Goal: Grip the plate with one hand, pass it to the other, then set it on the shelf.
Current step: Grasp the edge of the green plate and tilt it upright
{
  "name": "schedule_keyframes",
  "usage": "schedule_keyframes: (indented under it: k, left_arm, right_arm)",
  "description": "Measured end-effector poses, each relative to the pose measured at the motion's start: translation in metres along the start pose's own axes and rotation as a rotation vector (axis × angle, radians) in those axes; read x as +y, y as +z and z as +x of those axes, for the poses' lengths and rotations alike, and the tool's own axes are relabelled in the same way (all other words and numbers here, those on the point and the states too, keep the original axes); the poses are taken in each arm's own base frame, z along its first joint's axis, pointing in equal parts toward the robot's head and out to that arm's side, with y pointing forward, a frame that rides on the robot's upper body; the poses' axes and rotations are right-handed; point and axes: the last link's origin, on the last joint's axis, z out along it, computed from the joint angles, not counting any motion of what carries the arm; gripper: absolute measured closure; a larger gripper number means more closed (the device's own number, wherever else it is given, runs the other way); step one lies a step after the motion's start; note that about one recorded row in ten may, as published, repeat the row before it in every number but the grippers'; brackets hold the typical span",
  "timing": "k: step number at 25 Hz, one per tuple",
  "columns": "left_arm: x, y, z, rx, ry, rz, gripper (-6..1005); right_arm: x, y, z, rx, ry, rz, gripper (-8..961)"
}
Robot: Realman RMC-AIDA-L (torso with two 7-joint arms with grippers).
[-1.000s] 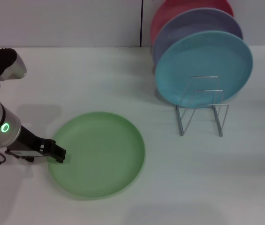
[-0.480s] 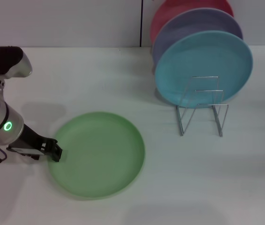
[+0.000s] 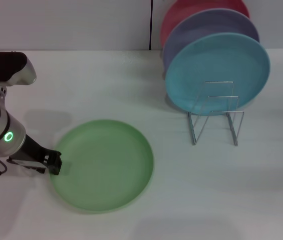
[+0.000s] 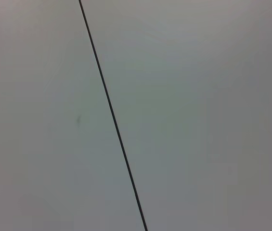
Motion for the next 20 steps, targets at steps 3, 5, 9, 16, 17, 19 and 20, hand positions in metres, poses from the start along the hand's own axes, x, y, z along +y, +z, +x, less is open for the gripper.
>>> schedule_keyframes:
  k: [3,5,9,16,17,19,20]
  left_arm:
    - [0.0000,0.0000,-0.0007,-0.005,0.000,0.000,701]
    - [0.0000,0.0000,-0.0007,-0.005,0.001,0.000,701]
    - [-0.0001,0.0004,-0.0014,-0.007,0.019,0.000,700]
    - [-0.0004,0.0034,-0.0031,-0.024,0.022,-0.001,868]
    - [-0.0004,0.0033,-0.0029,-0.024,0.023,0.000,892]
    - [-0.0001,0.0027,-0.0025,-0.021,0.026,-0.001,917]
    - [0.0000,0.0023,-0.0022,-0.019,0.028,0.000,918]
  right_arm:
    - [-0.0008,-0.0009,-0.0002,0.001,-0.001,0.002,301]
    - [-0.0009,-0.0010,-0.0002,0.001,-0.002,0.002,301]
    - [-0.0007,-0.0016,0.0002,0.001,-0.001,0.003,302]
    - [-0.0003,-0.0028,-0.0006,-0.004,-0.001,-0.001,301]
    - [-0.0002,-0.0030,-0.0007,-0.005,-0.001,-0.002,301]
    - [-0.0001,-0.0032,-0.0007,-0.006,-0.001,-0.002,301]
    - [-0.0002,-0.0032,-0.0007,-0.005,-0.001,-0.002,300]
